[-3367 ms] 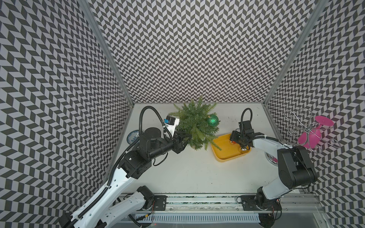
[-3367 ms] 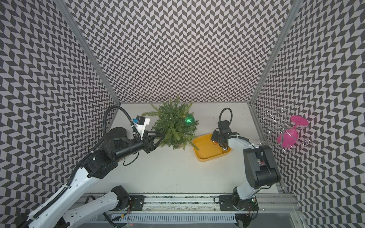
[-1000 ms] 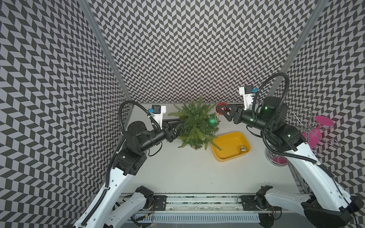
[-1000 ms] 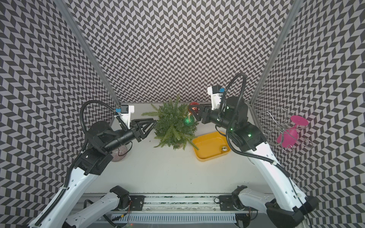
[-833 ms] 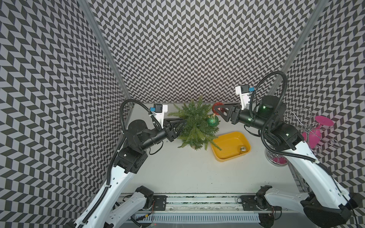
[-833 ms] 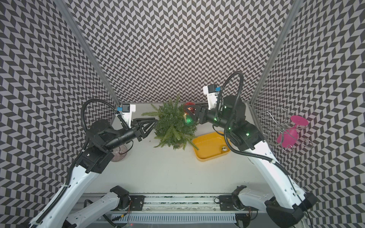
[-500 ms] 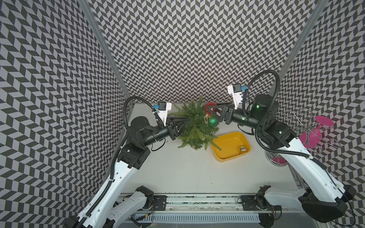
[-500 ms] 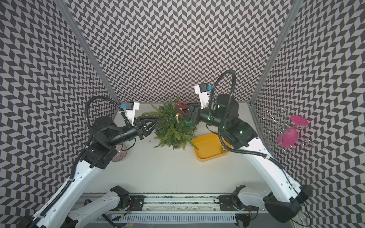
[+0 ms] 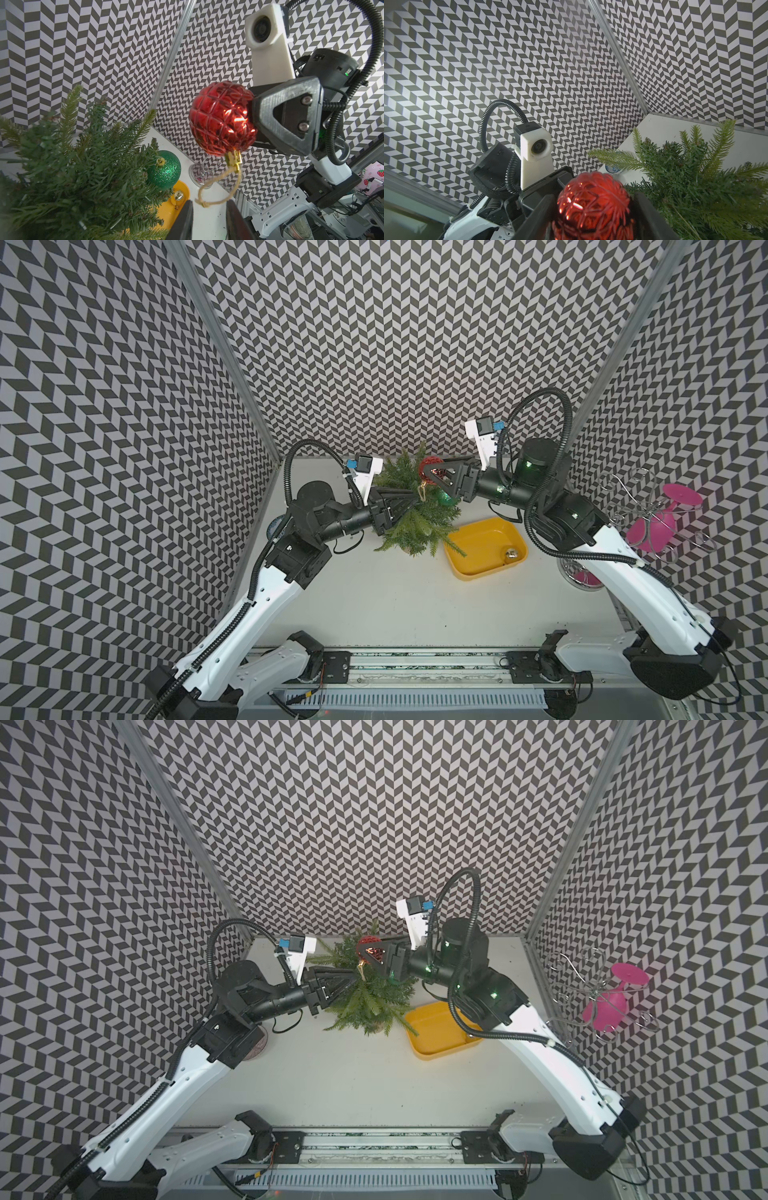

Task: Decorate the small christmas tree with ornaments
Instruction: Hang an ornament on the christmas tree.

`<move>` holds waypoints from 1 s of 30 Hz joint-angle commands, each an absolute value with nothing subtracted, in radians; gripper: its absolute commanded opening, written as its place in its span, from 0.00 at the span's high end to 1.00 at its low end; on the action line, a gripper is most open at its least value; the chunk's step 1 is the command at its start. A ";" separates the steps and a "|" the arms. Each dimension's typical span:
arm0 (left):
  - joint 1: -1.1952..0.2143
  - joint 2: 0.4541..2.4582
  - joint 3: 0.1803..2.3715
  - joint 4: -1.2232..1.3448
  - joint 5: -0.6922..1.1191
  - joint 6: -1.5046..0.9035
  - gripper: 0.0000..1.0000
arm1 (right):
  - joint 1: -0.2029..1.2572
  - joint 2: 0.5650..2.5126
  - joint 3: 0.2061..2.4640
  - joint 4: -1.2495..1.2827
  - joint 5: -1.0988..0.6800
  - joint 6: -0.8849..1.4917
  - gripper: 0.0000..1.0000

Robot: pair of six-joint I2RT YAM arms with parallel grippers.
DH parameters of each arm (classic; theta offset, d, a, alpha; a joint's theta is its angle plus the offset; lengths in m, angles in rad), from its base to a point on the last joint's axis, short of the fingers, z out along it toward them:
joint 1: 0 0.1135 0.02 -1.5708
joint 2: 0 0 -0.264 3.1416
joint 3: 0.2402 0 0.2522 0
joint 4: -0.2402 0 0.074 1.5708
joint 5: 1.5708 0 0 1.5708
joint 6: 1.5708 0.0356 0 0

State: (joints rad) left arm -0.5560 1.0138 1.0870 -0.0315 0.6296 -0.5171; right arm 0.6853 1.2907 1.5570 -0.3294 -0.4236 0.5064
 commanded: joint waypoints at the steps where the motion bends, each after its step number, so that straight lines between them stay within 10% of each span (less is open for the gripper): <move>1: -0.561 1.016 1.115 0.012 0.623 -0.507 0.71 | 0.692 1.293 1.571 -0.246 -0.441 0.518 0.43; 30: -0.576 0.992 1.114 -0.046 0.554 -0.449 1.00 | 0.695 1.278 1.516 -0.222 -0.382 0.508 0.43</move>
